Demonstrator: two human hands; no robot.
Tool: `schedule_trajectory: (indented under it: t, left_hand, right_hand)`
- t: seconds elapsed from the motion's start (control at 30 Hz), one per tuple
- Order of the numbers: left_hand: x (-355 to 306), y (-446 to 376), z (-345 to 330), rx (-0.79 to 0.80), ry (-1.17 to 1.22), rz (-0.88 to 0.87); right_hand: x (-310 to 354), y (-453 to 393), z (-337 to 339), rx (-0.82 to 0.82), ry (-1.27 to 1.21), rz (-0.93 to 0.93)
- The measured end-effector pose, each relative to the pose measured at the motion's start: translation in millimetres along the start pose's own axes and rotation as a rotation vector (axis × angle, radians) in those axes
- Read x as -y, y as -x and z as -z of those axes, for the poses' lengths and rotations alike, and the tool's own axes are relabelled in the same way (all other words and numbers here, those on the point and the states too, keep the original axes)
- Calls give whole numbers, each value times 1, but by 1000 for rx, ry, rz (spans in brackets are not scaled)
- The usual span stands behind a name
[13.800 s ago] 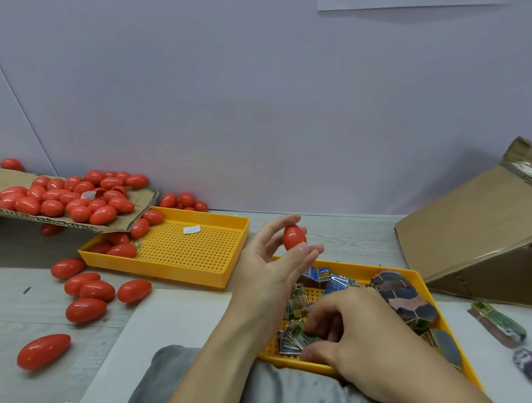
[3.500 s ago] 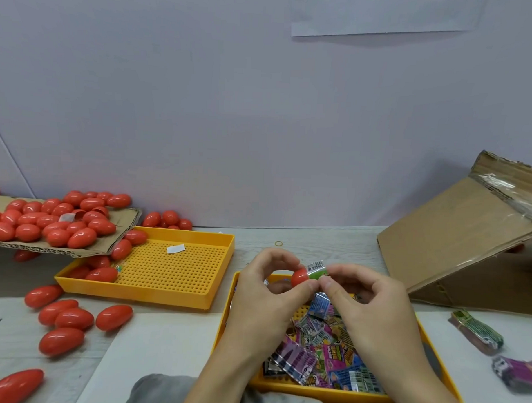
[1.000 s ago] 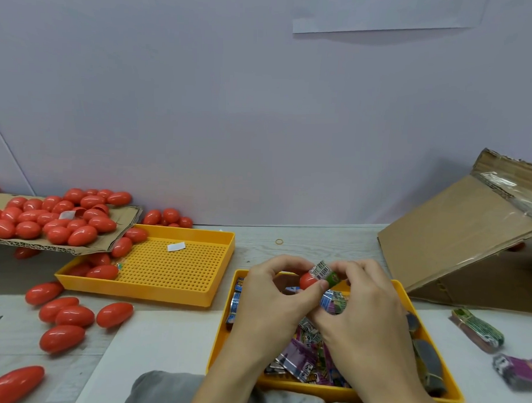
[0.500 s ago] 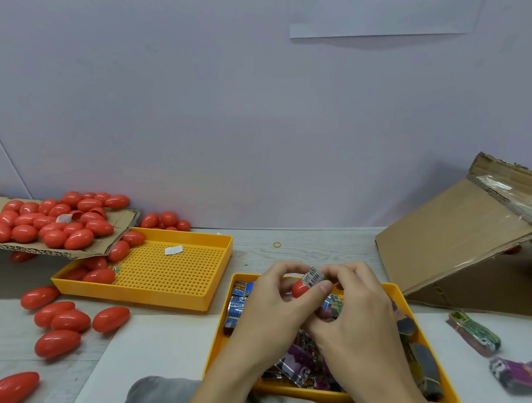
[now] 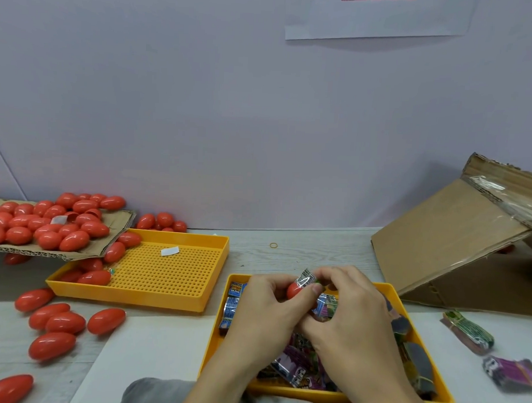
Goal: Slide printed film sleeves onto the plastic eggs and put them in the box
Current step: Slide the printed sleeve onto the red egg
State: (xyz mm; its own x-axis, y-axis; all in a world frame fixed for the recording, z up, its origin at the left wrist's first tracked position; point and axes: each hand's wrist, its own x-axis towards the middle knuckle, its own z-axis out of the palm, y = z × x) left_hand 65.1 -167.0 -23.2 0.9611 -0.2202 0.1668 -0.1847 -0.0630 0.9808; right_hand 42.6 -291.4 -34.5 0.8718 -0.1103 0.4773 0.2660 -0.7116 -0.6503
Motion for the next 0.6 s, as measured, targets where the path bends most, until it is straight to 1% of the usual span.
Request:
schedule_trajectory:
  t: [0.17, 0.23, 0.3, 0.4, 0.6]
  left_hand:
    - [1, -1, 0, -15, 40, -29]
    - [3, -2, 0, -62, 85, -36]
    - [6, -3, 1, -108, 77, -66]
    - [7, -3, 2, -106, 31, -120]
    - [8, -4, 1, -98, 28, -126]
  right_hand:
    - [-1, -1, 0, 14, -10, 14]
    - [-1, -1, 1, 19, -42, 21]
    - [0, -1, 2, 23, -65, 11]
    - [1, -2, 2, 14, -77, -7]
    - [1, -2, 2, -12, -71, -32]
